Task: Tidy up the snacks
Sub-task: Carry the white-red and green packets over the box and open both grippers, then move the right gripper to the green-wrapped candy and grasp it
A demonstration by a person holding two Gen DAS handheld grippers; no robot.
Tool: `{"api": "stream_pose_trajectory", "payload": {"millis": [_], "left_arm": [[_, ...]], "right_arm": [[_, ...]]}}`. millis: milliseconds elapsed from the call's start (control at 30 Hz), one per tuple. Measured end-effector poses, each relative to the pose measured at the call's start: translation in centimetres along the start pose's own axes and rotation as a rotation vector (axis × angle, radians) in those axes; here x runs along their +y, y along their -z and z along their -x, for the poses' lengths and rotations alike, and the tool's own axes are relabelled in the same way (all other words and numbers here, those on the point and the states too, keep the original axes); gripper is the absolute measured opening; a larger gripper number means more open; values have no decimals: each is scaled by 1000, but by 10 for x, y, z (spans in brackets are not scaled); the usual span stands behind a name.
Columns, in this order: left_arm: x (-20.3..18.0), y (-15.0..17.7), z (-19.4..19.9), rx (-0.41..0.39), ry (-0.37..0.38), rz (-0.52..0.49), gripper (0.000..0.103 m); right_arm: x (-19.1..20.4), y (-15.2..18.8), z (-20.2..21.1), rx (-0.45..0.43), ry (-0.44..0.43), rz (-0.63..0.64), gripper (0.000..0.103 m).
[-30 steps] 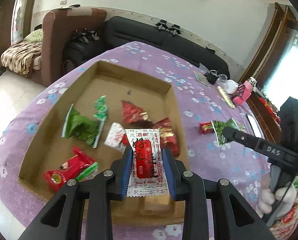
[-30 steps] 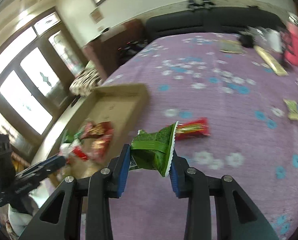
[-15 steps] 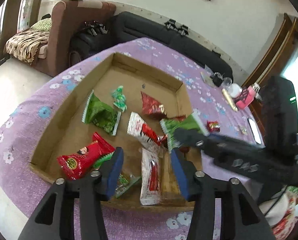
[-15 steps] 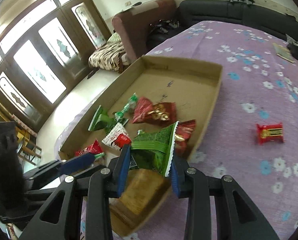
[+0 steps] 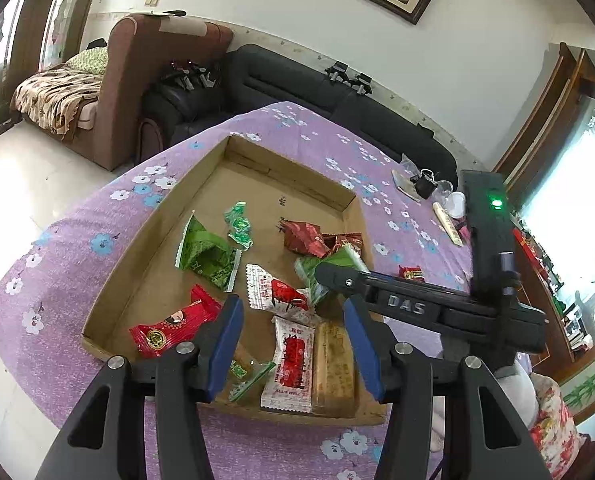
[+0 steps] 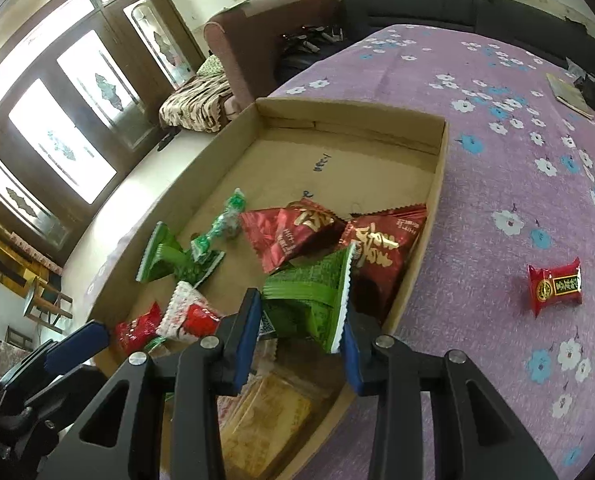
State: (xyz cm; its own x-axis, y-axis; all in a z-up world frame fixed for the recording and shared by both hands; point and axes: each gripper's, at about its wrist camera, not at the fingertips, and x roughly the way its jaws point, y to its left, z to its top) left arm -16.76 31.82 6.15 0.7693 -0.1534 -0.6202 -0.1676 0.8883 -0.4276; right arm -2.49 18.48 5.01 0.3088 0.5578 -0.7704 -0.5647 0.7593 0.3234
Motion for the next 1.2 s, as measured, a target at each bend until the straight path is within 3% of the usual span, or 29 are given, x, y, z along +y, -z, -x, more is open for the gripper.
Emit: {"api": "stream_pose_trajectory", "payload": {"millis": [67,300,533,767,1200], "left_arm": [[-3,1,0,0,-13,-9,60],[-31,8,-2,2,-95,-126,63],[-59,18,-10,15,-182,-248,65],[-79,25,-15,44,-204,-304,67],[-108,36,-20,62,-242,-384,69]], "right_arm": [[0,2,11,-20,-9,-3,49],[-19,17,49,-84,17,-18,50],[-65,39,75,-100,57,-108,50],[-101,57,91,-111,82,-180,50],[-126,72,107,-132,88,-229,50]]}}
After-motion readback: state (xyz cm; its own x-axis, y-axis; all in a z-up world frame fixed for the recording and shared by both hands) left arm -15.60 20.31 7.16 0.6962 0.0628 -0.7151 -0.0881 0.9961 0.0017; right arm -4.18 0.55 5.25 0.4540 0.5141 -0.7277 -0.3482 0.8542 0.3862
